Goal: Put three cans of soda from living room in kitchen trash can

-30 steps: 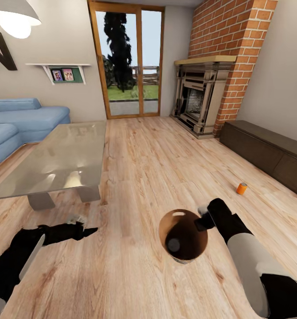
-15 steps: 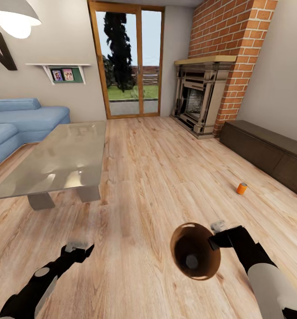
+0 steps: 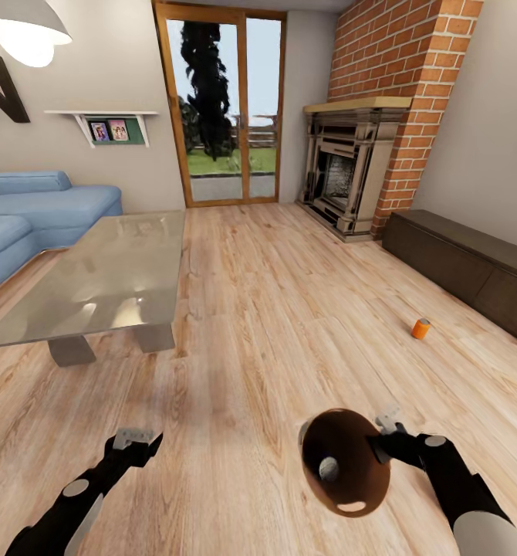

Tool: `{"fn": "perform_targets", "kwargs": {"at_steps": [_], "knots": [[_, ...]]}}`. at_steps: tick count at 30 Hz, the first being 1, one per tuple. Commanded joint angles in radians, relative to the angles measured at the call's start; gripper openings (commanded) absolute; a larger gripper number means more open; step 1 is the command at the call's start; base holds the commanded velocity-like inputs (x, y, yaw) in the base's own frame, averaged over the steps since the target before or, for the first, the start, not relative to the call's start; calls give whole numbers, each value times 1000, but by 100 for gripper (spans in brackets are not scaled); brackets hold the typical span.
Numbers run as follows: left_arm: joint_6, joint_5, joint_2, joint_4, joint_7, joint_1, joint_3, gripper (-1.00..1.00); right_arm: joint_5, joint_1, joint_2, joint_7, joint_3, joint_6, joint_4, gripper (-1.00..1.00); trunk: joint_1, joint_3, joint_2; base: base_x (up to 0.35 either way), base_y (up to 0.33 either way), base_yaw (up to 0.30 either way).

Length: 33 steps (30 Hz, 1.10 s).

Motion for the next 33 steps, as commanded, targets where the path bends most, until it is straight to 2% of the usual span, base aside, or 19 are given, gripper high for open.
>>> {"fn": "perform_targets", "kwargs": {"at_steps": [1, 2, 6, 9, 11, 16, 33], "knots": [[0, 0, 0, 0, 0, 0, 0, 100, -12, 6, 0, 18, -21, -15, -1, -100, 0, 0, 0, 0, 0, 0], [0, 0, 0, 1, 0, 1, 0, 100, -13, 15, -1, 43, -56, -44, -1, -100, 0, 0, 0, 0, 0, 0], [-1, 2, 0, 1, 1, 4, 0, 100, -13, 28, -6, 95, -110, -90, -1, -100, 0, 0, 0, 0, 0, 0], [0, 2, -1, 1, 1, 4, 0, 100, -13, 38, -14, 102, -126, -101, -1, -100, 0, 0, 0, 0, 0, 0], [0, 2, -2, 1, 0, 5, -1, 100, -14, 44, -18, 103, -162, -106, -1, -100, 0, 0, 0, 0, 0, 0], [0, 3, -3, 1, -1, 5, -1, 100, -14, 48, -20, 105, -219, -108, -1, -100, 0, 0, 0, 0, 0, 0], [0, -3, -3, 1, 1, 5, -2, 100, -15, 49, -21, 102, -233, -109, -1, -100, 0, 0, 0, 0, -33, 0]]}}
